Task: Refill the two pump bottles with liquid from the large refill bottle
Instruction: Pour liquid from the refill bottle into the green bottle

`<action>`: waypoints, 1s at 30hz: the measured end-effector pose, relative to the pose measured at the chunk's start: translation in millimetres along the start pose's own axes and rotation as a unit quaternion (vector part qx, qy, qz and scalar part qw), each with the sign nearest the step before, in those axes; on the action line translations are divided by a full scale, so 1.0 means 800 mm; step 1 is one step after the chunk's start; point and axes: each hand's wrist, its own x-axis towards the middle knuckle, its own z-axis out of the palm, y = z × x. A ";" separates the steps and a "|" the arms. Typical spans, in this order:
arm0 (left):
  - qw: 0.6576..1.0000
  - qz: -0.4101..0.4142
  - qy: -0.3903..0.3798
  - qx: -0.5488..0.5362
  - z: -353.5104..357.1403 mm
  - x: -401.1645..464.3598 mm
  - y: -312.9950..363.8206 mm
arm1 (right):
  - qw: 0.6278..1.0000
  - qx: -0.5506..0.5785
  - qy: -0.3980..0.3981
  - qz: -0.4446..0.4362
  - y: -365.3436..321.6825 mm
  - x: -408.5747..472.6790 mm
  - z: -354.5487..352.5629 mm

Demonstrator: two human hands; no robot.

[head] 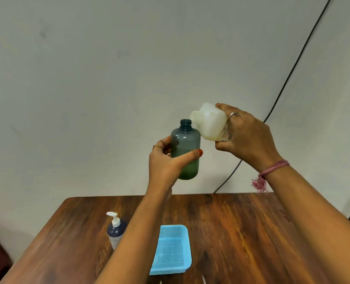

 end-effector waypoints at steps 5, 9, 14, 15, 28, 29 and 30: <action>1.000 -0.003 -0.003 0.012 -0.034 -0.002 -0.003 | 0.998 0.029 -0.036 0.045 -0.034 -0.015 0.020; 0.999 -0.017 -0.013 0.027 -0.067 -0.008 -0.015 | 0.990 0.081 -0.046 0.102 -0.061 -0.031 0.036; 0.998 -0.045 -0.025 0.026 -0.114 -0.023 -0.049 | 0.971 0.159 -0.038 0.174 -0.096 -0.069 0.058; 0.997 -0.058 -0.029 0.029 -0.127 -0.029 -0.060 | 0.967 0.169 -0.038 0.188 -0.107 -0.081 0.065; 0.979 -0.143 -0.101 0.100 -0.237 -0.141 -0.173 | 0.858 0.308 -0.023 0.411 -0.210 -0.304 0.130; 0.977 -0.155 -0.106 0.100 -0.242 -0.151 -0.181 | 0.853 0.304 -0.022 0.423 -0.217 -0.326 0.137; 0.975 -0.169 -0.106 0.095 -0.247 -0.162 -0.190 | 0.848 0.302 -0.020 0.436 -0.225 -0.347 0.142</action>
